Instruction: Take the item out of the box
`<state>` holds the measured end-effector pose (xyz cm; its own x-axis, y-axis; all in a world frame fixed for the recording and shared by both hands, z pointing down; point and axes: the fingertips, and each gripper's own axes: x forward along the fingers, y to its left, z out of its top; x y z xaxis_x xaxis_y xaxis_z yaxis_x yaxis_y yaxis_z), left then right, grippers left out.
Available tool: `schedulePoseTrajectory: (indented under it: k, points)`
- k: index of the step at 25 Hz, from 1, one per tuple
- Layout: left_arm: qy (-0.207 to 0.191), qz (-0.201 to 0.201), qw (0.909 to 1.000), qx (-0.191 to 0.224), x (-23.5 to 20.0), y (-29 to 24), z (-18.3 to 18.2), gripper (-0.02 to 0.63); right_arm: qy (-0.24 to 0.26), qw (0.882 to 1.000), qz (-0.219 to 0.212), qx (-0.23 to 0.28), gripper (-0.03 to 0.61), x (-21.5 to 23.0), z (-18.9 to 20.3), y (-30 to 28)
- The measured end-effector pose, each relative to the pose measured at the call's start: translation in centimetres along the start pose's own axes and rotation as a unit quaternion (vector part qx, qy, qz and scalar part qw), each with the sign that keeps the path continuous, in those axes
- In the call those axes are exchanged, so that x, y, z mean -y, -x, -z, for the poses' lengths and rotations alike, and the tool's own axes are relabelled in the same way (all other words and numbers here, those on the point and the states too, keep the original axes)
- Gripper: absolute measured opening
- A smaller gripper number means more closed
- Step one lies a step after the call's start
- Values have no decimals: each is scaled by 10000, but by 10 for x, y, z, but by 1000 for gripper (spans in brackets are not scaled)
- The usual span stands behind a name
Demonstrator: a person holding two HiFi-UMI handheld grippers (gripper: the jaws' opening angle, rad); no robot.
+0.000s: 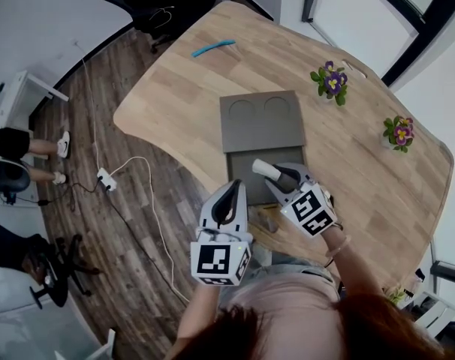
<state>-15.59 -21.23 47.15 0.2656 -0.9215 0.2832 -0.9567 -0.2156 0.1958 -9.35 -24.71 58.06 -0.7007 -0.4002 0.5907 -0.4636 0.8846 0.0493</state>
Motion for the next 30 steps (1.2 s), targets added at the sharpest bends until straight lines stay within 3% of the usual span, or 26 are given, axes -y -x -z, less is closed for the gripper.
schedulePoseTrajectory:
  k: [30]
  points:
    - [63, -20, 9995, -295, -27, -28, 29, -2, 349, 9905, -409, -1264, 150, 3, 58, -64]
